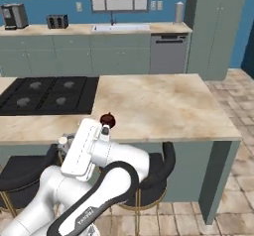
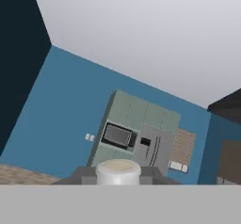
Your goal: Pick up the marshmallow and place it in the cup of hot chocolate on the dining counter.
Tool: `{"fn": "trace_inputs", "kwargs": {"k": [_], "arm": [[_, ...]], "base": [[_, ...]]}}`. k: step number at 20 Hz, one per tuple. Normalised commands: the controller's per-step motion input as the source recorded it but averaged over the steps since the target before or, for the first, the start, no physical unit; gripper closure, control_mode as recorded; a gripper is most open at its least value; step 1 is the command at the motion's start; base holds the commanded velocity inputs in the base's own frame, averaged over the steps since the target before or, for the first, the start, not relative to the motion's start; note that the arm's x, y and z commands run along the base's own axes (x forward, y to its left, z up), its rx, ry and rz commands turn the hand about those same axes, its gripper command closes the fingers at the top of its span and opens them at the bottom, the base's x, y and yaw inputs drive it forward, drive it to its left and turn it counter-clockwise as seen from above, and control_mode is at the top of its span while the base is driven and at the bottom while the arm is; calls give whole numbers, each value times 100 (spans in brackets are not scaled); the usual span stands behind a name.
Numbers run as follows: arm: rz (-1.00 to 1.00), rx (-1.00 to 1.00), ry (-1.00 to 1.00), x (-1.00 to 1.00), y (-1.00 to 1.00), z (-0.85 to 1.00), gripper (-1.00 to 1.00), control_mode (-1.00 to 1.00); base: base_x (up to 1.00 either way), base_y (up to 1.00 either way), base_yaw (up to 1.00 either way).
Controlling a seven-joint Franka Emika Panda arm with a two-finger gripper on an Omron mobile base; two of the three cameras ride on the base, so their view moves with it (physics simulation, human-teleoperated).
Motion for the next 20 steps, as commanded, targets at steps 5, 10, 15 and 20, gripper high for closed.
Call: {"fn": "trace_inputs", "kwargs": {"k": [5, 10, 15, 20], "arm": [[0, 0, 0, 0, 0, 0, 100, 100], [0, 0, 0, 0, 0, 0, 100, 100], [0, 0, 0, 0, 0, 0, 100, 100], [0, 0, 0, 0, 0, 0, 100, 100]], "base": [[100, -23, 59], [100, -13, 23], [69, 21, 0], [59, 5, 32]]}}
